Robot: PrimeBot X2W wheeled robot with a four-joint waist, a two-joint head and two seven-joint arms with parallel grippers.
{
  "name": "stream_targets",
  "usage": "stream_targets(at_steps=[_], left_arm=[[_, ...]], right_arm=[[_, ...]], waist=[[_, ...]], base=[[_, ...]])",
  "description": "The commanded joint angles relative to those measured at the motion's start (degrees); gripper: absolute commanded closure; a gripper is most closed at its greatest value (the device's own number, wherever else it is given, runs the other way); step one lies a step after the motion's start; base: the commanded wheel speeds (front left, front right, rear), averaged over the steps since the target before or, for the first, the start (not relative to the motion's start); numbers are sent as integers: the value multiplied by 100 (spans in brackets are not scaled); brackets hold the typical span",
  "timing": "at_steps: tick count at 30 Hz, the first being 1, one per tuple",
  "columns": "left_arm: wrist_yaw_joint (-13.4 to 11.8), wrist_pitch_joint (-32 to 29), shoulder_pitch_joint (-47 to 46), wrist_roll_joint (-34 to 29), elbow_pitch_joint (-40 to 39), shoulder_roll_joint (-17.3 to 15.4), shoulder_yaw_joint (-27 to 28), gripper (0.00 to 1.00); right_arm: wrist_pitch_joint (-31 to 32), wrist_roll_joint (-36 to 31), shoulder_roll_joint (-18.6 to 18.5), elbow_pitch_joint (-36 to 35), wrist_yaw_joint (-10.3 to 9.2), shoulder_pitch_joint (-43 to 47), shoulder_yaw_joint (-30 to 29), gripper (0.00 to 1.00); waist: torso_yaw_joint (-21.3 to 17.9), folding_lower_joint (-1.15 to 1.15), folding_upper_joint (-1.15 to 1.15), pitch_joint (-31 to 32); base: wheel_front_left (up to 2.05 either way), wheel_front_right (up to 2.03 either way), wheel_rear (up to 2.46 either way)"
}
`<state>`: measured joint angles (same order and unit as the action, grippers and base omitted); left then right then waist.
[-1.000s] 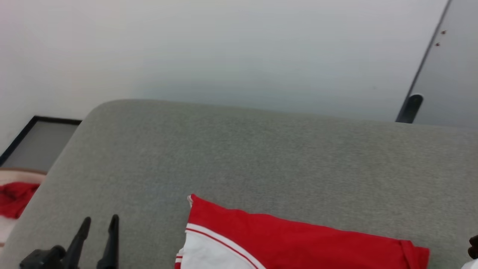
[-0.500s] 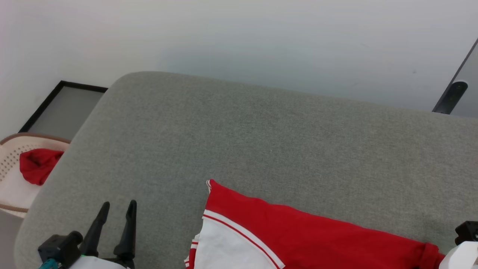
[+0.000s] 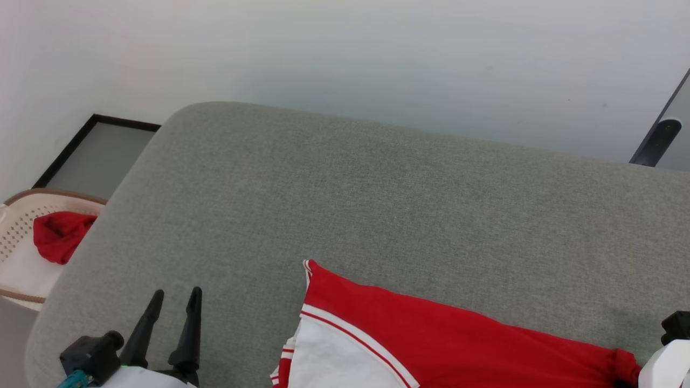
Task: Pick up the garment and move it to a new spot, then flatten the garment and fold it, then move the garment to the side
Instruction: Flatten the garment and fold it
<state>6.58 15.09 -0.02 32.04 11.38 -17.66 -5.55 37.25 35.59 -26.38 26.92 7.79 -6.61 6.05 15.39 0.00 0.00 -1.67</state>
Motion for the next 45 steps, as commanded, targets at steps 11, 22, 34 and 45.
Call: stream_targets(at_steps=[11,22,34,45], left_arm=[[75,2,64,-124,9,49,50,0],[99,2,197,-26,120,40,46,0],[94,2,356,123,147,25,97,0],[96,-17,255,185,194,39,-43,0]], right_arm=[[-252,150,-533,468,-67,-168,-4,100],[-129,293,-1178,247,-35,-275,-98,100],[597,1141,-826,-2111,-34,8,126,100],[738,788,190,-2848,-34,-411,1010,100]], waist=[[-231,0,0,141],[-584,0,0,388],[-746,0,0,626],[-518,0,0,687]], base=[[0,0,0],[0,0,0],[0,0,0],[0,0,0]])
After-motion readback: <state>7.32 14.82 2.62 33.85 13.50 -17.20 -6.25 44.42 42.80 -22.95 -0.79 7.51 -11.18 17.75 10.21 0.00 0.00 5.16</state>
